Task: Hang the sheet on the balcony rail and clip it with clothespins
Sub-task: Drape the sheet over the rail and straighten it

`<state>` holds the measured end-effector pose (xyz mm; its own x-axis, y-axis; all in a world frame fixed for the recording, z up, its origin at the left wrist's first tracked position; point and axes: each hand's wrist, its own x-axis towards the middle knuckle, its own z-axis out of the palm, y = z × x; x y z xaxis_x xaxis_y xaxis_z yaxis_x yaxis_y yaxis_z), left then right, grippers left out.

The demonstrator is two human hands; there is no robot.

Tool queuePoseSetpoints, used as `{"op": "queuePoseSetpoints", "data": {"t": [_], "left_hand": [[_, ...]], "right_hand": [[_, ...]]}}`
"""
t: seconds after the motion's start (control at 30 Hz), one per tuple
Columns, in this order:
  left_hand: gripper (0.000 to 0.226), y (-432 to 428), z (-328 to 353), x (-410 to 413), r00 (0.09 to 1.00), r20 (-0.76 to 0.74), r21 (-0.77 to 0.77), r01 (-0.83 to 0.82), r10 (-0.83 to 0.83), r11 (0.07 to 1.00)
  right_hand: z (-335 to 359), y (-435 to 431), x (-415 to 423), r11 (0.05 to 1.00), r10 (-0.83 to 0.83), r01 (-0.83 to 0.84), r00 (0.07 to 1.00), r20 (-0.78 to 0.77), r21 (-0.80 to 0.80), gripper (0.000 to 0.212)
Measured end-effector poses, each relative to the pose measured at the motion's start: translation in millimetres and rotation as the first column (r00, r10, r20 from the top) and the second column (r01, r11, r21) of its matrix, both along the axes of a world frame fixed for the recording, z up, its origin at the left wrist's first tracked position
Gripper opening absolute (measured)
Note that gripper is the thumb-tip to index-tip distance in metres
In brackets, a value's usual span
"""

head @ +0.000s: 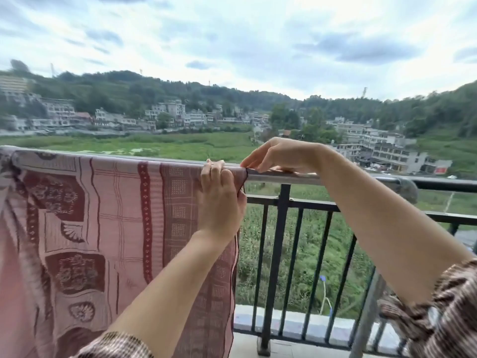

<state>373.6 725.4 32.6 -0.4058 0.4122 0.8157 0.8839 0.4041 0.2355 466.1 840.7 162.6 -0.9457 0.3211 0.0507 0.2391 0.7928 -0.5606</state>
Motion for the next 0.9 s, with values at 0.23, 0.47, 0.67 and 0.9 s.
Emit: {"op": "queuePoseSetpoints", "data": {"t": [0.23,0.47,0.67,0.9], "left_hand": [[0.015,-9.9,20.9,8.2,0.977,0.146,0.359,0.096,-0.158,0.928],[0.005,-14.9,61.9,45.1,0.975,0.210,0.377,-0.007,-0.078,0.926],[0.008,-5.7,43.9,71.9,0.956,0.293,0.178,-0.015,-0.038,0.984],[0.011,39.0,37.0,125.3,0.933,0.327,0.111,0.124,-0.154,0.986]], "right_hand": [[-4.8,10.0,-12.2,0.967,0.187,-0.182,0.982,-0.013,0.176,0.026],[-3.0,16.1,-18.5,0.958,0.193,-0.185,0.981,-0.015,0.219,0.034],[-0.5,42.7,-1.1,0.929,0.162,-0.155,0.987,0.008,0.337,0.022],[5.0,86.9,57.0,0.924,0.021,-0.030,0.999,0.028,0.382,0.027]]}}
